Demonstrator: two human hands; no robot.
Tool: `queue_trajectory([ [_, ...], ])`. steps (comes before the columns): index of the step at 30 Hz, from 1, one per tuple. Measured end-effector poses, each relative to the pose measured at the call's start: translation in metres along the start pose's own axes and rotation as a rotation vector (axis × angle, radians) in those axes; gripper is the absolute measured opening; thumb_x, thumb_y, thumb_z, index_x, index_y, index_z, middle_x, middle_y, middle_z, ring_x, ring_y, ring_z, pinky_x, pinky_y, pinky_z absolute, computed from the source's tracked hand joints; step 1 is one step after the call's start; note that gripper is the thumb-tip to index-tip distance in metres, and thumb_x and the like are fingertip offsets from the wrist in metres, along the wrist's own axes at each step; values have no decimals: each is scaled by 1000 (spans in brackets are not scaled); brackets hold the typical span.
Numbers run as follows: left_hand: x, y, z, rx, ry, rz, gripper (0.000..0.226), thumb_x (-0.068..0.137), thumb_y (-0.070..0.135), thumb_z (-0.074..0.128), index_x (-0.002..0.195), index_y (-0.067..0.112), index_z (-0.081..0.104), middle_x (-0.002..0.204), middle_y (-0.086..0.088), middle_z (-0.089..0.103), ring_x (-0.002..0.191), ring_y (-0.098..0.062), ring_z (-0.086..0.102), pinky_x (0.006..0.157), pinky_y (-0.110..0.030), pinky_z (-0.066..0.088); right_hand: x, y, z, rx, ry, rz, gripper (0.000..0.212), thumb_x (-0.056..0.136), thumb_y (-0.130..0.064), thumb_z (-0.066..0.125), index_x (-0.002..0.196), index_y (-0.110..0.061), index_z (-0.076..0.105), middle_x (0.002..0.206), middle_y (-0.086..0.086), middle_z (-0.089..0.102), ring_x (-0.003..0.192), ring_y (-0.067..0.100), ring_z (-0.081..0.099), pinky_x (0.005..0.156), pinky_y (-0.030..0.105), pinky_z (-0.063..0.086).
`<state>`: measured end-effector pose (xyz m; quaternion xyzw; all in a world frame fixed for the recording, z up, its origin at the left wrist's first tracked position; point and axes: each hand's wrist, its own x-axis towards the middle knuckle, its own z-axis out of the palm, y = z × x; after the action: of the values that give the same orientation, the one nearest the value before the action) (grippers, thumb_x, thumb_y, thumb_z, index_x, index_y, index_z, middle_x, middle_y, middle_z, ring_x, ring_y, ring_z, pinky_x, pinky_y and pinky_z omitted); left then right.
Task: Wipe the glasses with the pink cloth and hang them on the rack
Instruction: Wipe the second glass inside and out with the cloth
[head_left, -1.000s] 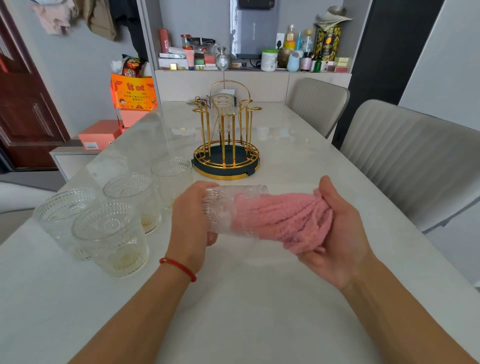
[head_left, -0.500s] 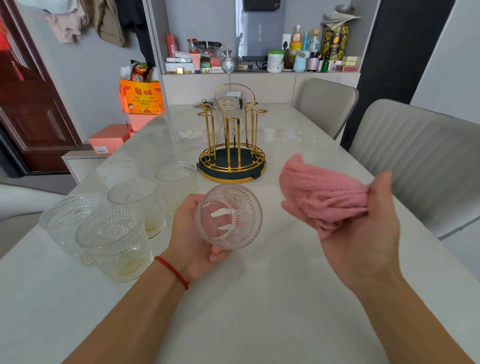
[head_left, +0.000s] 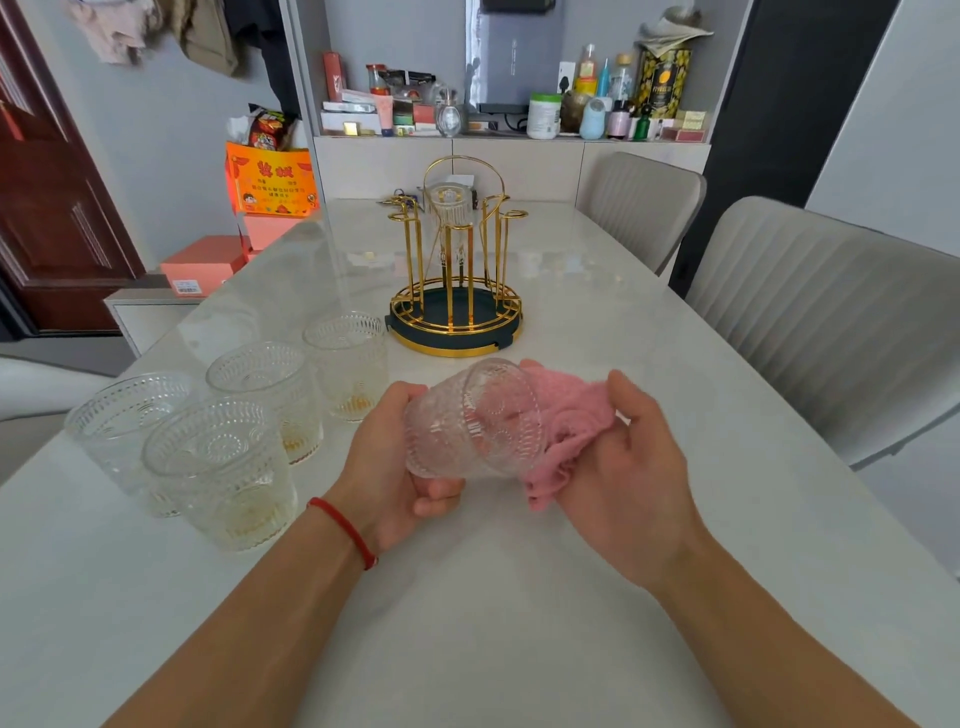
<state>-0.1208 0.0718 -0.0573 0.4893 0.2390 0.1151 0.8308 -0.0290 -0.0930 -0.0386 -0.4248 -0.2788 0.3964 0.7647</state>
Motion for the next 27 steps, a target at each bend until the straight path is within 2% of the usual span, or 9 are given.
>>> queue_trajectory([
  [3, 0, 0, 0, 42, 67, 26, 27, 96, 36, 37, 82, 15, 46, 64, -7, 44, 35, -19, 36, 36, -14, 23, 1, 1, -4, -31, 9, 22, 89, 65, -62, 83, 129, -4, 62, 117, 31, 42, 98, 39, 33, 75, 43, 39],
  [5, 0, -1, 0, 57, 102, 35, 28, 97, 37, 38, 80, 16, 46, 61, -7, 44, 35, -20, 35, 38, -14, 23, 0, 0, -3, -43, 6, 56, 87, 69, -64, 81, 128, -3, 60, 122, 52, 34, 101, 55, 35, 91, 56, 41],
  [7, 0, 0, 0, 60, 122, 42, 30, 98, 38, 38, 80, 16, 47, 58, -6, 45, 35, -20, 35, 38, -14, 23, -1, -2, -7, 40, -27, 62, 77, 74, -63, 76, 131, -11, 66, 145, 37, 44, 128, 58, 38, 110, 60, 28],
  [8, -1, 0, 0, 58, 128, 39, 30, 98, 38, 38, 80, 16, 47, 58, -6, 44, 36, -20, 35, 38, -14, 23, -1, -3, -9, 74, -55, 56, 78, 78, -61, 73, 136, -10, 63, 147, 27, 50, 129, 51, 37, 106, 58, 26],
  [13, -1, 1, 1, 43, 140, 29, 33, 100, 43, 40, 89, 13, 49, 59, -8, 47, 35, -19, 36, 37, -14, 24, 7, 4, -13, -135, -23, 71, 74, 91, -48, 69, 132, 9, 47, 104, 24, 38, 91, 39, 27, 77, 44, 29],
  [17, -2, 1, 3, 36, 112, 45, 38, 102, 48, 41, 101, 12, 54, 61, -9, 51, 35, -19, 39, 37, -15, 24, 2, 5, -14, -566, 17, -13, 28, 104, -37, 54, 119, -13, 58, 70, -7, 57, 56, 15, 50, 52, 25, 38],
  [22, -5, 0, 13, 61, 36, 173, 32, 102, 42, 39, 104, 17, 59, 56, -7, 48, 38, -20, 36, 47, -23, 15, 3, 7, -13, -527, 126, 16, 30, 95, -27, 66, 117, -7, 69, 107, 10, 76, 90, 20, 76, 76, 36, 62],
  [25, -4, -2, 12, 82, 51, 201, 25, 100, 37, 44, 102, 19, 61, 58, -6, 45, 40, -19, 34, 47, -23, 16, 1, 1, -13, -471, 34, 113, 49, 91, -50, 60, 106, -4, 67, 76, 3, 69, 57, 9, 67, 86, 41, 55],
  [27, -3, -2, 10, 70, 59, 198, 24, 99, 36, 44, 98, 18, 61, 59, -7, 43, 39, -18, 33, 44, -22, 18, 1, -2, -14, -291, -23, 159, 44, 96, -48, 54, 95, -6, 68, 69, 5, 61, 48, 10, 55, 85, 43, 58],
])
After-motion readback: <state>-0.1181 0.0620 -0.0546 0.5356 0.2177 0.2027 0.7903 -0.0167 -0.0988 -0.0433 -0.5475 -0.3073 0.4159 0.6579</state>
